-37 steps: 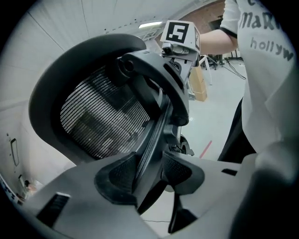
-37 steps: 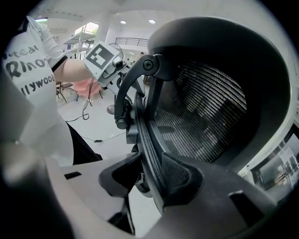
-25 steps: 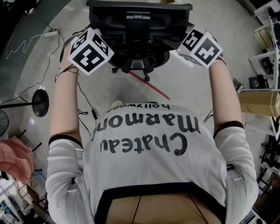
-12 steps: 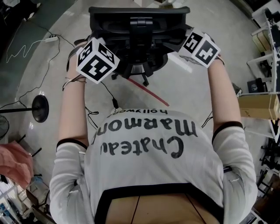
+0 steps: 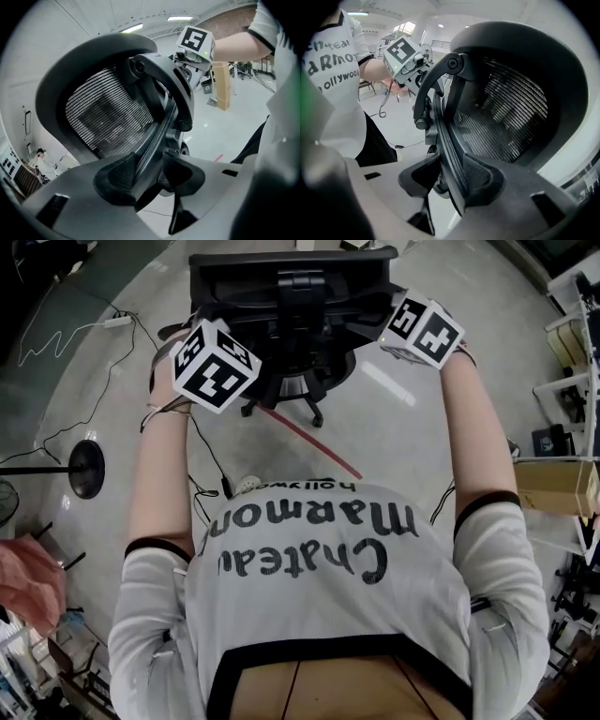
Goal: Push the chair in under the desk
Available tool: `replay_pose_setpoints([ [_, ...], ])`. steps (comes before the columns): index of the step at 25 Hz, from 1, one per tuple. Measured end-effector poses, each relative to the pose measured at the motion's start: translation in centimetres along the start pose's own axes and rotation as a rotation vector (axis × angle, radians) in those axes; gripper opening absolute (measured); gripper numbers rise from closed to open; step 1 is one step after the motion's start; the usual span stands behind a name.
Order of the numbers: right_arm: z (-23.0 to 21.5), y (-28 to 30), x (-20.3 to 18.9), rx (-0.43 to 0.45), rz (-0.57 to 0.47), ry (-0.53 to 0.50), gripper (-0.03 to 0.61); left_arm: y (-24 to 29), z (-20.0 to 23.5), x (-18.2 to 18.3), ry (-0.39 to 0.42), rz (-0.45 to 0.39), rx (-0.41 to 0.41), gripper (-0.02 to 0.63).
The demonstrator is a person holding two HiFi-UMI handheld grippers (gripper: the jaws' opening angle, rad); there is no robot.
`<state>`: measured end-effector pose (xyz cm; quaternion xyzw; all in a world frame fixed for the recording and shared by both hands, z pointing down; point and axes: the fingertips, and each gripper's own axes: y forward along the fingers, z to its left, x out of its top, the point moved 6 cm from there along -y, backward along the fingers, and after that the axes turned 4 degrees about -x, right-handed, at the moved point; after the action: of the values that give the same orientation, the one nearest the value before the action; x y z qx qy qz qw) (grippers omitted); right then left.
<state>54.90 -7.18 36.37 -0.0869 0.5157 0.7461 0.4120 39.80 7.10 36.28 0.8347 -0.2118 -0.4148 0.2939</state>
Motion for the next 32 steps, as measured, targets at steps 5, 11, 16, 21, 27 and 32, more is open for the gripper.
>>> replay_pose_setpoints([
  [5,-3.9,2.4,1.8,-0.012,-0.018,-0.01,0.17,1.6,4.8,-0.1,-0.018,0.003,-0.015,0.187],
  [11,-6.5,5.9,5.4,-0.015,-0.022,-0.006,0.17,2.5,10.2,-2.3,-0.069,0.004,-0.038,0.199],
  [16,-7.5,9.2,8.1,-0.024,-0.013,0.009,0.172,3.5,13.9,-4.9,-0.084,0.003,-0.078,0.204],
  [21,-9.6,12.6,10.9,-0.023,-0.003,0.036,0.17,4.8,18.7,-7.2,-0.084,-0.005,-0.133,0.206],
  [27,-15.5,20.6,17.9,-0.03,0.007,0.058,0.172,7.5,29.8,-12.0,-0.072,-0.011,-0.15,0.207],
  [32,-15.3,20.3,17.7,-0.053,-0.001,0.084,0.175,7.4,29.7,-11.7,-0.061,-0.014,-0.146,0.207],
])
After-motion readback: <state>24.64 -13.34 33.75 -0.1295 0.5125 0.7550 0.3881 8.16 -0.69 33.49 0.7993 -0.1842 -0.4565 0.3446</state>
